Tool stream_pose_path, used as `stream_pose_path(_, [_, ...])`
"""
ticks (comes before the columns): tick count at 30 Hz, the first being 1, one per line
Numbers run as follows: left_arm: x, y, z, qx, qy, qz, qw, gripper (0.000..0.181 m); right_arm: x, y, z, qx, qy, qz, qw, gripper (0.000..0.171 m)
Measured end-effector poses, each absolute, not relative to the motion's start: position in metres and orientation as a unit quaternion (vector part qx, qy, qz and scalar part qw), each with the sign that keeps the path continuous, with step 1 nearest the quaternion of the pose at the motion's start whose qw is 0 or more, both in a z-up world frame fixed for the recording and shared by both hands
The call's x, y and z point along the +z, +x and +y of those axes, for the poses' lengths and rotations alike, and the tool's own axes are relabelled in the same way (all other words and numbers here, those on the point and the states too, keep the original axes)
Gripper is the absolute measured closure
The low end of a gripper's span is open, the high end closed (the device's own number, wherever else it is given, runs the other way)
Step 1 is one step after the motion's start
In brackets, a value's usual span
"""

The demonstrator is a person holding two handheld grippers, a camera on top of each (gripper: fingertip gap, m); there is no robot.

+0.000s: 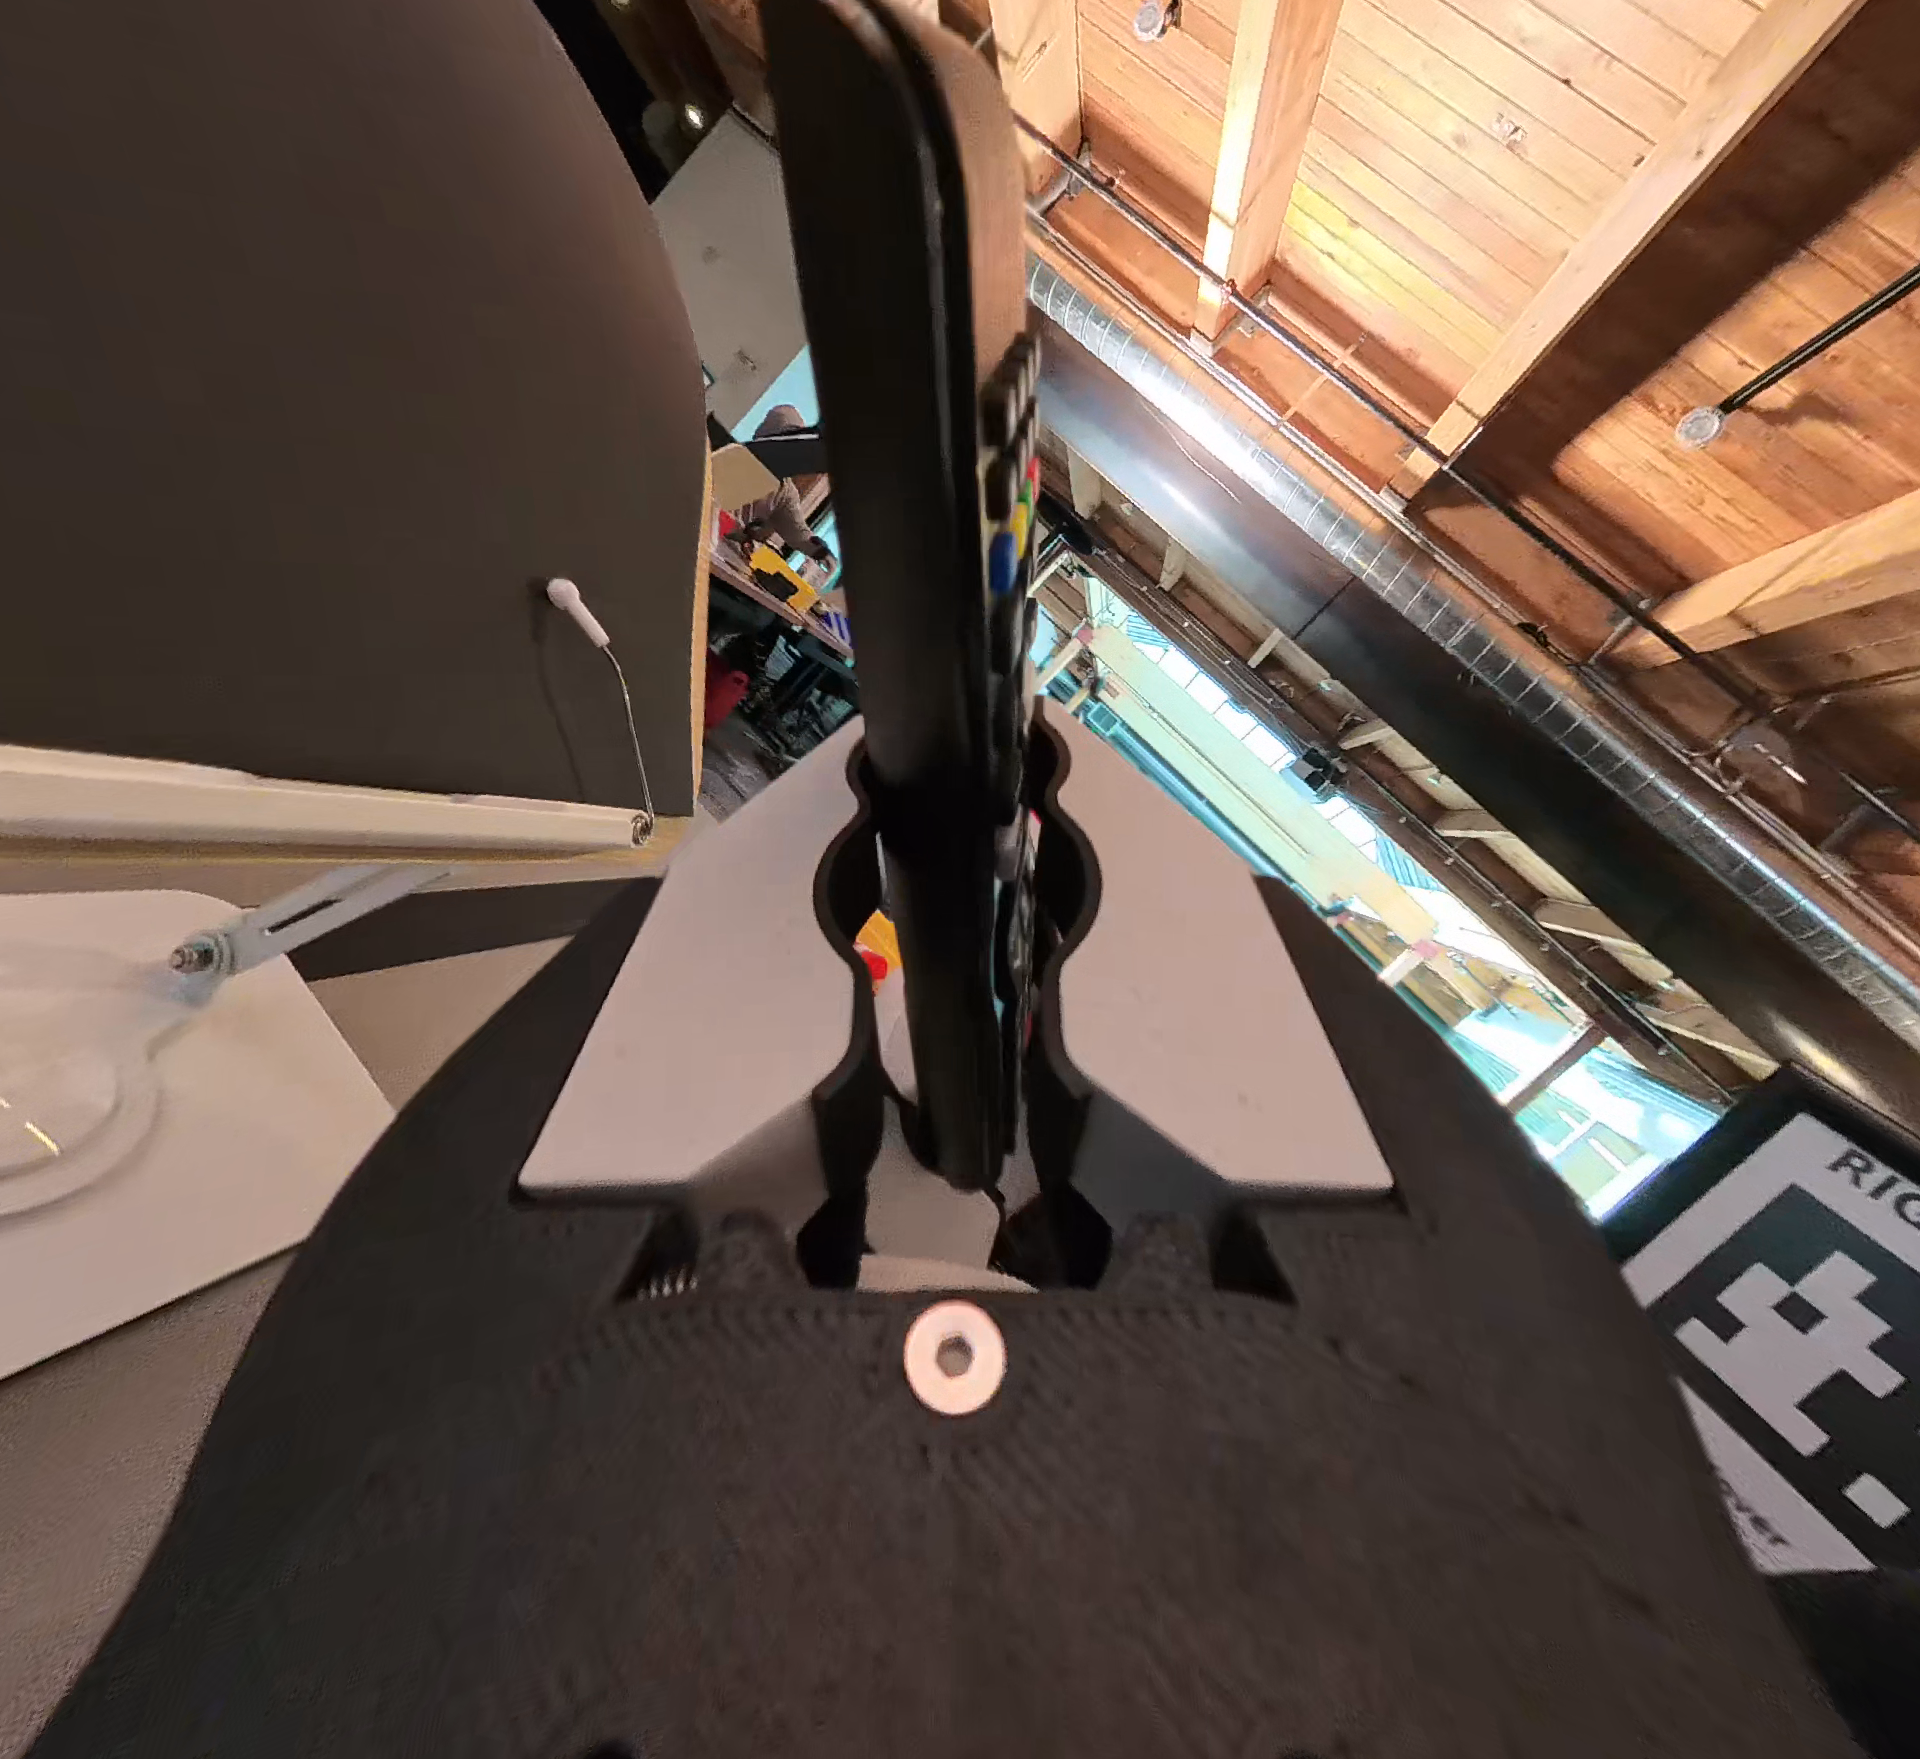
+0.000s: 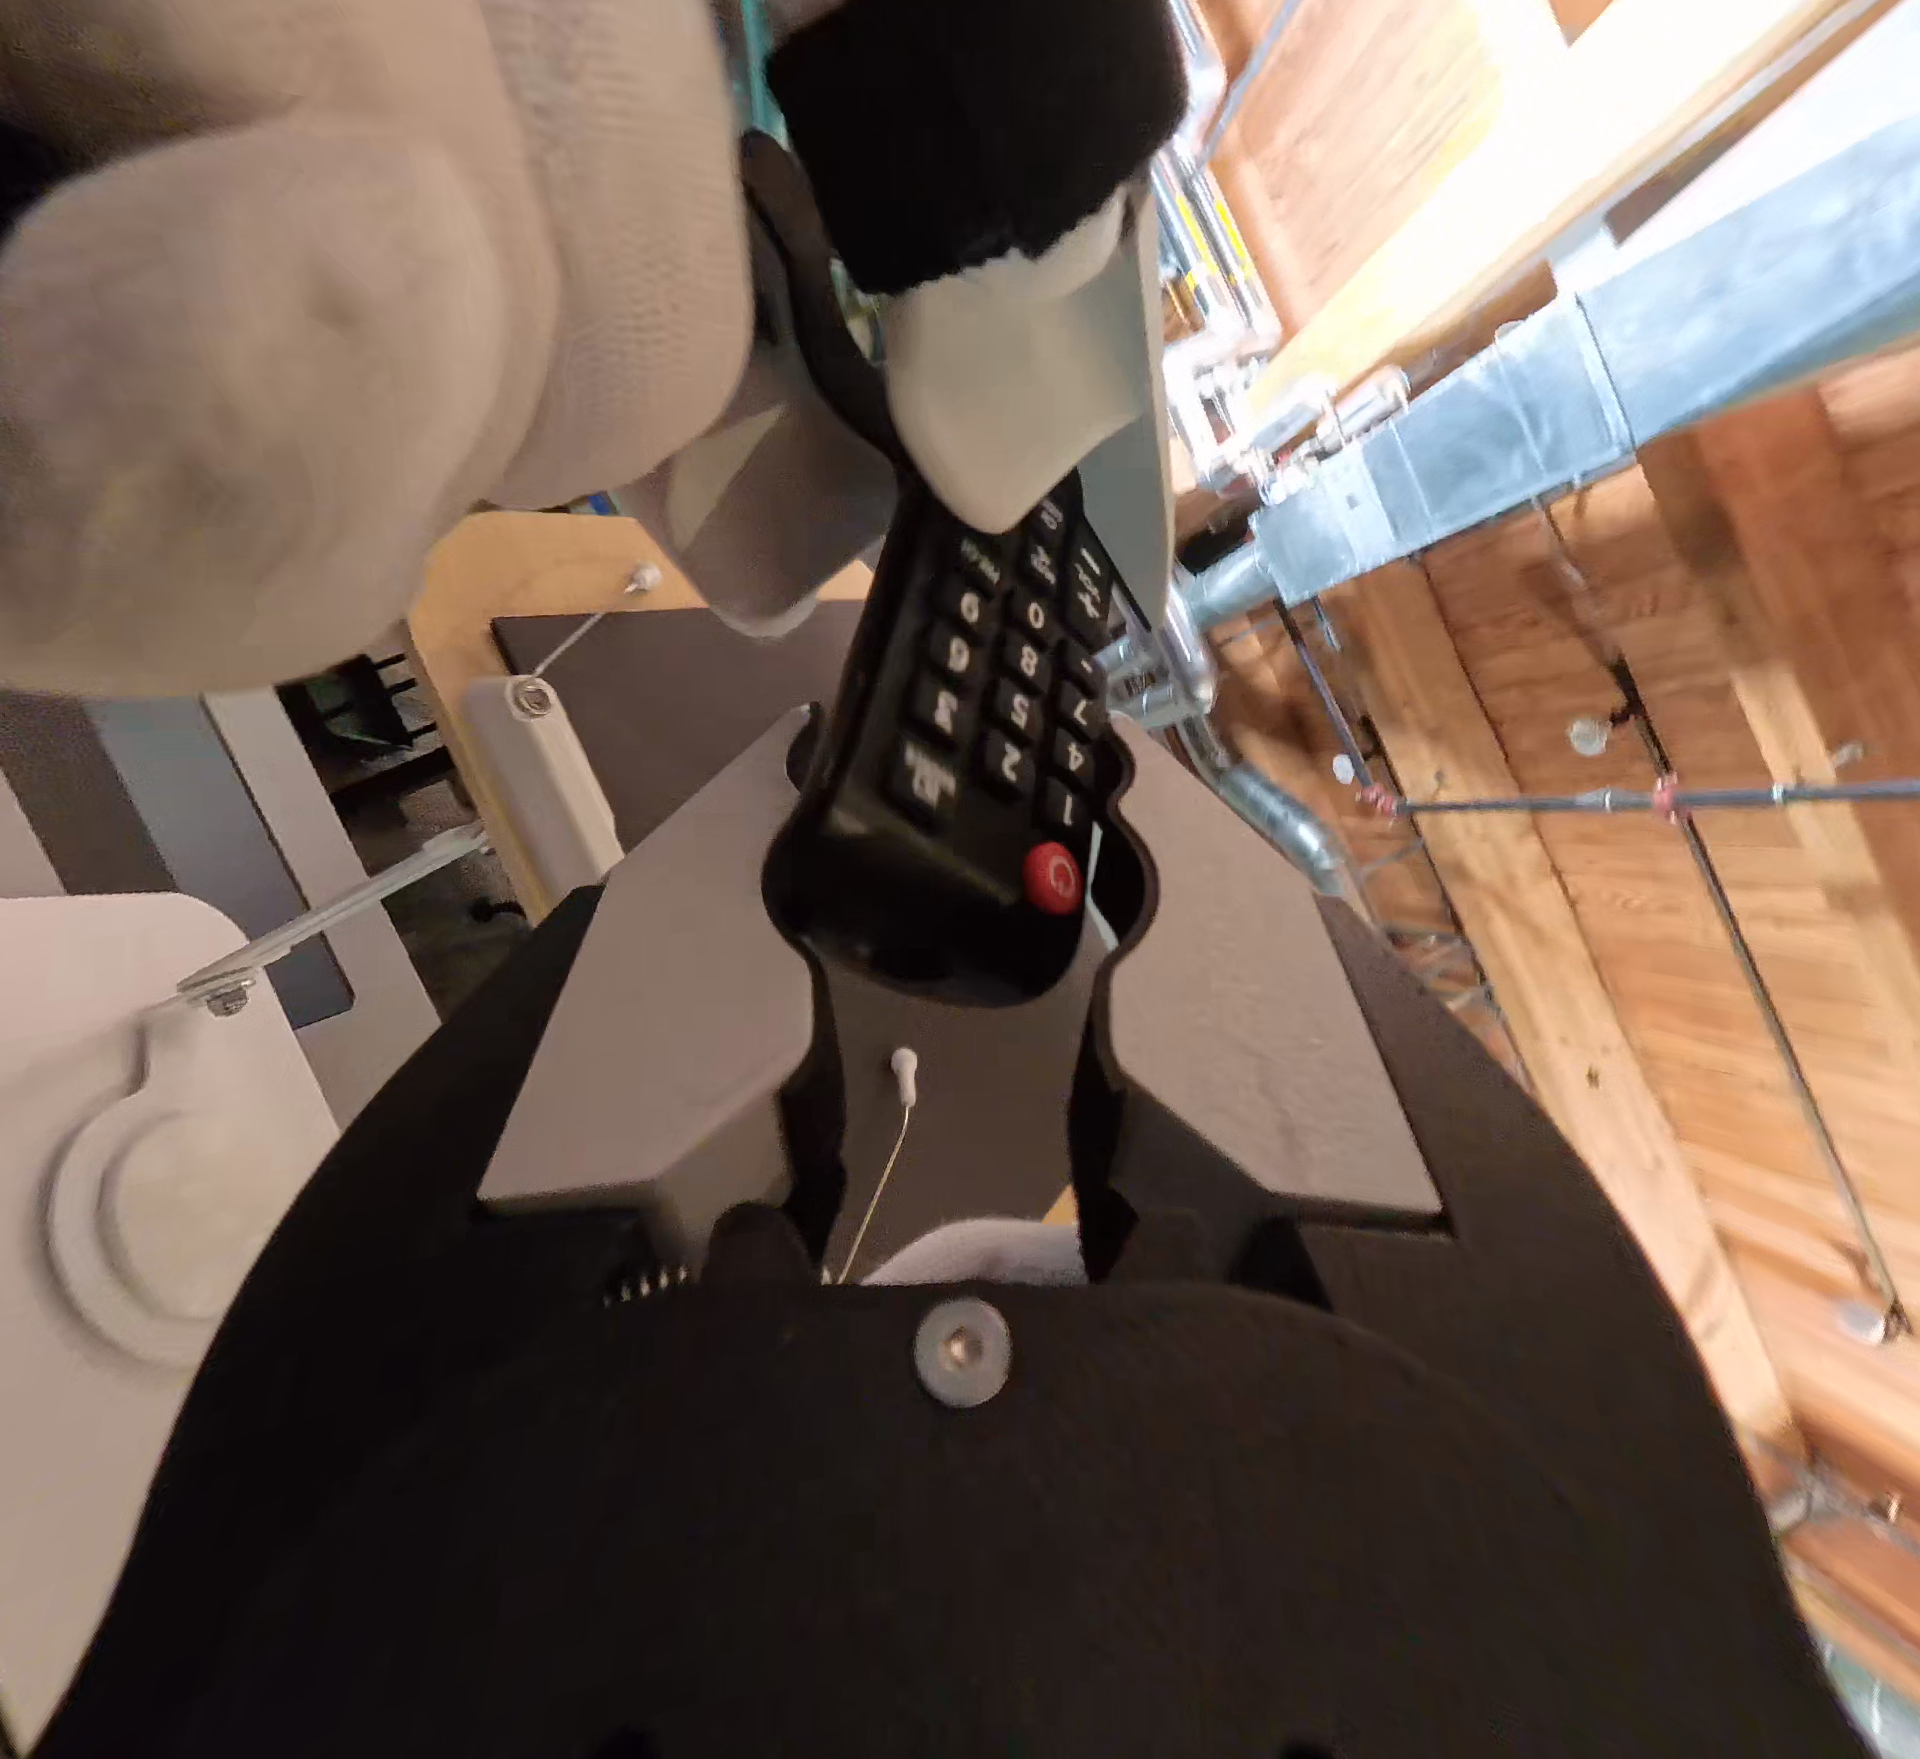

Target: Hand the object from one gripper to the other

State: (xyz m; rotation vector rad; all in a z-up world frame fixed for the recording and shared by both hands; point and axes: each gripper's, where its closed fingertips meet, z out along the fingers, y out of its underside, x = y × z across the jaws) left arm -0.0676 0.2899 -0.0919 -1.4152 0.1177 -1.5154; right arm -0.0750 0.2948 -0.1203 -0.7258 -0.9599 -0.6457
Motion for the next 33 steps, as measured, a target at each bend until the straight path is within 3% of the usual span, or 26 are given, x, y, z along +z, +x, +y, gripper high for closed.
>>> stream_pose_path(2, [-0.093,-0.07,0.29,-0.637,-0.587,0.056,0.496,0.159,-0.123,-0.083,0.288,-0.299,-0.303,-0.469,0.774,0.116])
stream_pose_path(8, [-0.098,-0.095,0.288,-0.627,-0.606,0.101,0.479,0.159,-0.137,-0.105,0.279,-0.314,-0.267,-0.51,0.756,0.115])
stream_pose_path(20, [-0.13,-0.12,0.311,-0.643,-0.63,0.055,0.432,0.16,-0.165,-0.126,0.279,-0.347,-0.232,-0.527,0.74,0.134])
stream_pose_path(25, [-0.139,-0.118,0.317,-0.637,-0.642,0.039,0.426,0.16,-0.17,-0.137,0.275,-0.344,-0.229,-0.534,0.738,0.123])
stream_pose_path(33, [-0.135,-0.107,0.31,-0.656,-0.631,0.05,0.411,0.159,-0.163,-0.131,0.272,-0.325,-0.24,-0.53,0.746,0.143])
